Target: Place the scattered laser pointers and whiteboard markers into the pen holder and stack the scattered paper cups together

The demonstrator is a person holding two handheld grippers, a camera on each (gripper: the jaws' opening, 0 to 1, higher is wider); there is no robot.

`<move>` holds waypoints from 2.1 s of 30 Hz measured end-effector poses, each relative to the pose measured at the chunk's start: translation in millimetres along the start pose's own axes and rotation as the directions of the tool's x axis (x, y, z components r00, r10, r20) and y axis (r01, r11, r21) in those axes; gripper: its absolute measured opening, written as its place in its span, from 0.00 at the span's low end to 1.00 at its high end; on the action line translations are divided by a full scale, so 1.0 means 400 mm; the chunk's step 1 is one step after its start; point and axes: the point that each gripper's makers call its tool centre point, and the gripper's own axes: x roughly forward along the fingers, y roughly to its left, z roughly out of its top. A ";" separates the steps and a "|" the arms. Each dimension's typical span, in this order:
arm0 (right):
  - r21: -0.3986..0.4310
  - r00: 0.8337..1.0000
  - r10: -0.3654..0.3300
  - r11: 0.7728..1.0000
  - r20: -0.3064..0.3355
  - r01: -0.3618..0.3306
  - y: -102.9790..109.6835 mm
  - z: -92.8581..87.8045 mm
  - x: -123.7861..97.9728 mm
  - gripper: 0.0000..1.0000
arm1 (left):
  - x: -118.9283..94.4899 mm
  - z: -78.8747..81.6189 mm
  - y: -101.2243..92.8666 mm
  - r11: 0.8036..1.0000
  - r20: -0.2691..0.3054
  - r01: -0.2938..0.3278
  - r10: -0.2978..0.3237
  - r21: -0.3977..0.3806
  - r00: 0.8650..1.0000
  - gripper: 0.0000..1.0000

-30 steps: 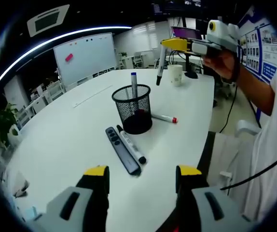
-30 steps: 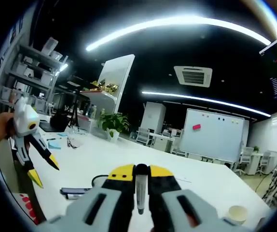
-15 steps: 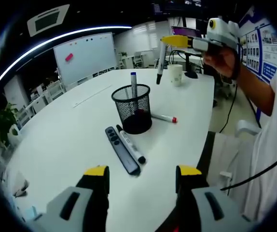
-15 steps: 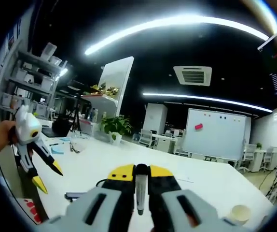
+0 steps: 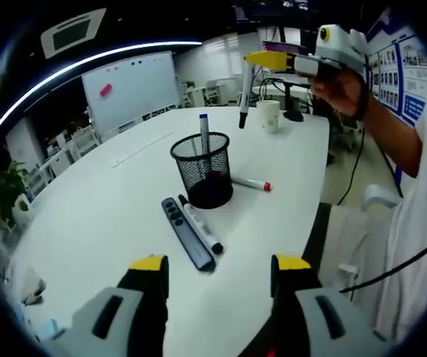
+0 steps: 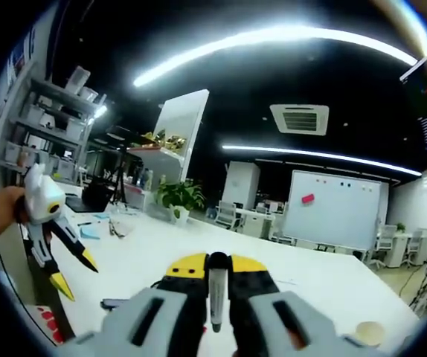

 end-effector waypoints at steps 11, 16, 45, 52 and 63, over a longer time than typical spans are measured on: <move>-0.004 0.999 0.015 1.000 0.029 -0.015 0.012 0.035 0.010 0.10 | 0.002 -0.002 -0.001 1.000 -0.004 0.001 -0.001 0.000 1.000 0.55; 0.004 0.999 0.023 1.000 0.044 -0.023 0.021 0.052 0.019 0.10 | 0.004 -0.002 -0.003 1.000 -0.003 0.004 -0.004 0.000 1.000 0.55; 0.045 0.989 0.077 0.996 0.123 -0.083 0.056 0.104 0.031 0.10 | 0.003 -0.014 0.003 1.000 -0.007 0.000 0.000 -0.005 1.000 0.55; 0.040 0.988 0.092 0.994 0.121 -0.098 0.062 0.104 0.042 0.10 | -0.005 -0.021 0.014 1.000 -0.006 -0.014 0.014 -0.018 1.000 0.55; 0.042 0.981 0.121 0.991 0.149 -0.129 0.082 0.109 0.053 0.10 | -0.012 -0.022 0.020 1.000 -0.007 -0.018 0.018 -0.014 1.000 0.55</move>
